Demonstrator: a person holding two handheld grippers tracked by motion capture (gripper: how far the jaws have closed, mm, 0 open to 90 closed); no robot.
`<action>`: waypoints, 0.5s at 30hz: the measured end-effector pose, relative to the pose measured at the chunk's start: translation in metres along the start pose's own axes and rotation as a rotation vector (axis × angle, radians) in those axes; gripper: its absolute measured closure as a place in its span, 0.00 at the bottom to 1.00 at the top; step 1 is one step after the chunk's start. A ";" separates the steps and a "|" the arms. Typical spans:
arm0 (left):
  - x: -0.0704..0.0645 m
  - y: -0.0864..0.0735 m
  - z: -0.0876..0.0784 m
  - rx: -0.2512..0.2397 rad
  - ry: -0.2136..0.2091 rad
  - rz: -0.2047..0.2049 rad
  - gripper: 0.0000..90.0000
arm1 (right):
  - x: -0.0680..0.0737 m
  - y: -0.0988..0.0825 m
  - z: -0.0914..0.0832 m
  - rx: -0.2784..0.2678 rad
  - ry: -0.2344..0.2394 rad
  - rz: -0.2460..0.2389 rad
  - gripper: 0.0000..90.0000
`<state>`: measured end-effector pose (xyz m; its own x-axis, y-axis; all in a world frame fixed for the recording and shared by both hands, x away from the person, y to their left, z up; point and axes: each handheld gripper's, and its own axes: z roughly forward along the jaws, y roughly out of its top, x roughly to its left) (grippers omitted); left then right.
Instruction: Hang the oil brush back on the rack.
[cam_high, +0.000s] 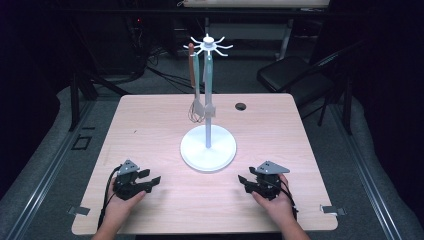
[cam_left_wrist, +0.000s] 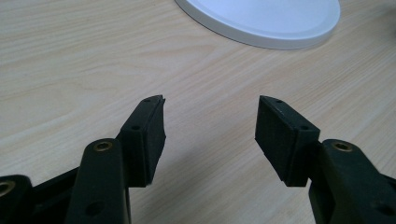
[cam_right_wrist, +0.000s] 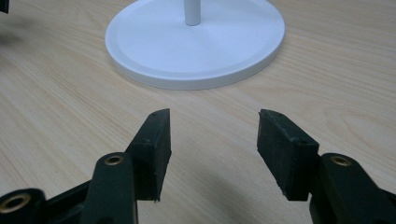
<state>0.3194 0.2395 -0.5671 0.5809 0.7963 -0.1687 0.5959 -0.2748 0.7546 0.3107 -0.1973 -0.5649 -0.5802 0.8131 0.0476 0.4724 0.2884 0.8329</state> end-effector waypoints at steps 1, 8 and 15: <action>-0.001 0.000 0.001 0.003 0.003 0.001 0.47 | 0.001 0.000 0.001 0.003 0.002 0.004 0.49; 0.000 -0.002 0.004 0.006 0.020 0.000 0.47 | 0.002 -0.002 0.003 0.016 0.000 -0.006 0.49; -0.001 -0.003 0.005 0.007 0.022 -0.009 0.47 | 0.007 -0.003 0.006 0.023 0.005 -0.019 0.49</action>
<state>0.3204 0.2370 -0.5721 0.5636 0.8101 -0.1614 0.6045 -0.2714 0.7489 0.3093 -0.1897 -0.5704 -0.5924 0.8049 0.0341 0.4760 0.3156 0.8209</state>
